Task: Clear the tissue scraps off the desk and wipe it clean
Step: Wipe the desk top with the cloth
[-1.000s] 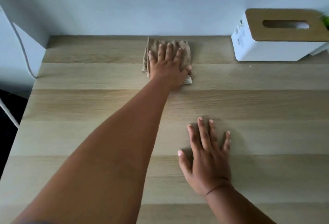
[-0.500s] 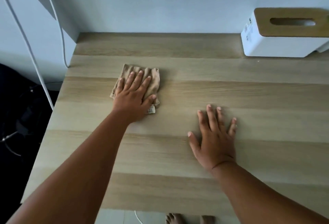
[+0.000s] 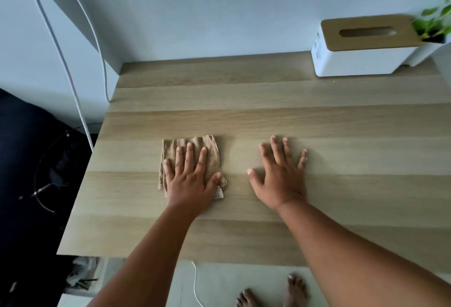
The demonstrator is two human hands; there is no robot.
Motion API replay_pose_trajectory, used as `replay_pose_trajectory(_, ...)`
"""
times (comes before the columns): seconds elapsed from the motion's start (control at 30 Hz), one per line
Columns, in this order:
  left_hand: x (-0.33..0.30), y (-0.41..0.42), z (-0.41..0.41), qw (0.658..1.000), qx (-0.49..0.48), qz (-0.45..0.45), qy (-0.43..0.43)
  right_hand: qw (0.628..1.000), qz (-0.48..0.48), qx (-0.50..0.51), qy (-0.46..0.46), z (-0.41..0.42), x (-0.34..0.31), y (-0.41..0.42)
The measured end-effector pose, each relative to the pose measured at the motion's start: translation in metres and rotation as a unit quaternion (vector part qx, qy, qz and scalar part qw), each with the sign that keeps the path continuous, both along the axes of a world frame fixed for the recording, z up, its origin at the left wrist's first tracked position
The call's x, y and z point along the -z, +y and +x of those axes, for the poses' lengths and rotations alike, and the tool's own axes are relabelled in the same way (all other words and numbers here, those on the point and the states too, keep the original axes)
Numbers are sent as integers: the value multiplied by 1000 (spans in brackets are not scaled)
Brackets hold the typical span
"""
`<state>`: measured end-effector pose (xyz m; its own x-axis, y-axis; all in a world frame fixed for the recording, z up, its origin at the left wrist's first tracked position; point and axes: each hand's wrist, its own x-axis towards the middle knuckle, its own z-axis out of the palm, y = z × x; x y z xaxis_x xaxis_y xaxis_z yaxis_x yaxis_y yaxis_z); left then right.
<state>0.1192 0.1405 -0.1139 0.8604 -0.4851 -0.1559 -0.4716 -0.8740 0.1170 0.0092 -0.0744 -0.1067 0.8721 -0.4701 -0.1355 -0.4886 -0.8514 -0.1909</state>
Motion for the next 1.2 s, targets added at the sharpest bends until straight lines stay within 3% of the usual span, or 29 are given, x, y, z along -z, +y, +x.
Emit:
replay_pose_trajectory(0.2,-1,-24,-64,999,29,-8,-10,995,86,7,-45,-5,-7,-8)
replay_pose_trajectory(0.4,0,-58,-126,997,65,-29,-4,961,203,45,-180,-24,-21,-16)
replay_pose_trajectory(0.53,-5,-61,-144,995,77,-61,16,955,171,56,-234,-39,-30,-10)
replay_pose_trajectory(0.6,-12,-49,-135,989,68,-127,23,953,128,56,-271,-44,-32,0)
replay_pose_trajectory(0.73,-16,1,-107,979,0,-205,-23,939,116,-40,-320,-42,-29,36)
replay_pose_trajectory(0.8,-13,25,-97,981,-41,-188,-36,944,141,-86,-287,-36,-23,59)
replay_pose_trajectory(0.97,-5,33,-93,992,-10,-120,-28,980,50,-151,-116,-36,-5,87)
replay_pose_trajectory(1.2,0,-11,-101,996,43,-78,7,985,14,-155,-74,-69,2,37)
